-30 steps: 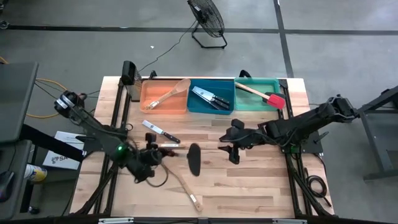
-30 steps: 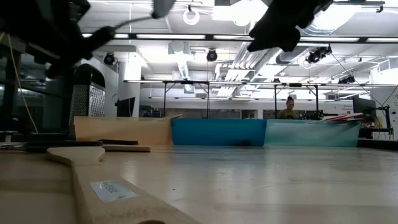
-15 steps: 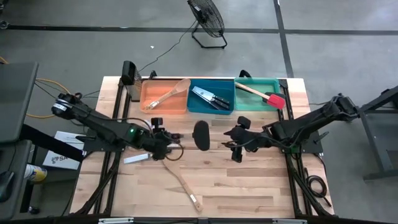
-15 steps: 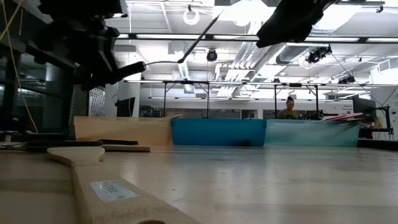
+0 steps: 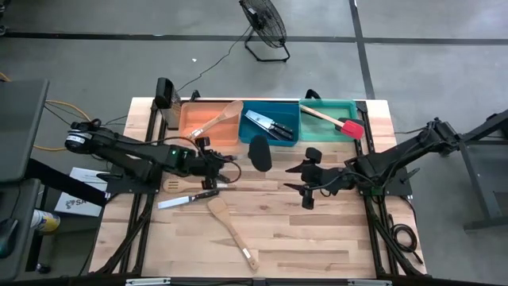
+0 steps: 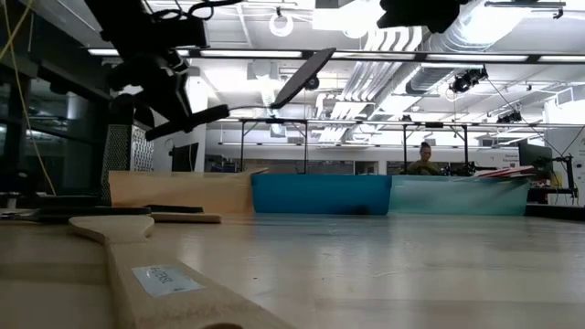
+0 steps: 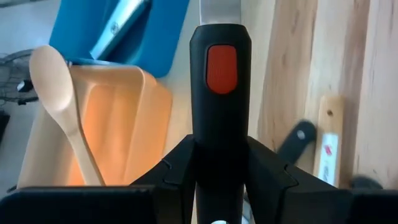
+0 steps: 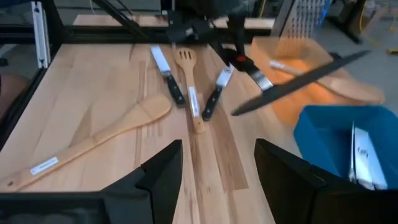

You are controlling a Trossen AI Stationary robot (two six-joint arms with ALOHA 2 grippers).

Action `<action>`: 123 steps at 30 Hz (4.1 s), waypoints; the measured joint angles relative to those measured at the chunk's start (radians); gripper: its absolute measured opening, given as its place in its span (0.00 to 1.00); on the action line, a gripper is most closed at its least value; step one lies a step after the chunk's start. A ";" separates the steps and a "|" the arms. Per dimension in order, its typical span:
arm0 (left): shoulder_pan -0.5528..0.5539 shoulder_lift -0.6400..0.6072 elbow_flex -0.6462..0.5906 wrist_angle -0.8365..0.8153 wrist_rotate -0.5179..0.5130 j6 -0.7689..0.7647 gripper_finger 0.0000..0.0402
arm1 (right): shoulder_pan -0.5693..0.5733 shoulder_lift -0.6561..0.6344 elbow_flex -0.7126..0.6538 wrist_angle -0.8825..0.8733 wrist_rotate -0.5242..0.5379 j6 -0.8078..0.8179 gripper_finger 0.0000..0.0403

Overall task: Pick & Place Kitchen Items
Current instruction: Put black spatula into the green bin

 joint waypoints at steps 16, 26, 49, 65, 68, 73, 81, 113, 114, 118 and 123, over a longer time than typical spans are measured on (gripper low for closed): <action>0.092 0.137 0.268 -0.063 0.084 0.136 0.24 | 0.014 0.010 0.000 0.259 0.003 -0.264 0.48; 0.115 0.201 0.441 -0.087 0.042 0.221 0.24 | 0.054 0.010 0.000 0.235 0.048 -0.220 0.48; 0.149 0.189 0.575 0.074 0.347 0.308 0.24 | 0.012 0.077 0.000 0.237 0.292 -0.110 0.48; 0.150 0.191 0.574 0.118 0.473 0.396 0.24 | -0.075 0.075 0.000 0.506 0.211 -0.355 0.48; 0.150 0.191 0.574 0.118 0.459 0.401 0.24 | -0.072 0.074 0.000 0.543 0.207 -0.387 0.48; 0.150 0.191 0.574 0.118 0.453 0.407 0.24 | -0.058 0.074 0.000 0.597 0.201 -0.433 0.48; 0.162 0.180 0.573 0.039 0.278 0.415 0.24 | -0.005 0.036 -0.002 0.473 0.345 -0.397 0.48; 0.130 0.306 0.574 -0.046 -0.235 0.540 0.24 | 0.093 0.120 0.208 0.283 0.548 -0.745 0.48; 0.130 0.311 0.573 -0.059 -0.229 0.534 0.24 | 0.087 0.143 0.235 0.251 0.553 -0.746 0.48; 0.129 0.336 0.574 -0.055 -0.226 0.528 0.24 | 0.057 0.231 0.340 0.099 0.550 -0.746 0.48; 0.130 0.346 0.574 -0.077 -0.218 0.509 0.24 | 0.016 0.327 0.423 -0.061 0.576 -0.721 0.48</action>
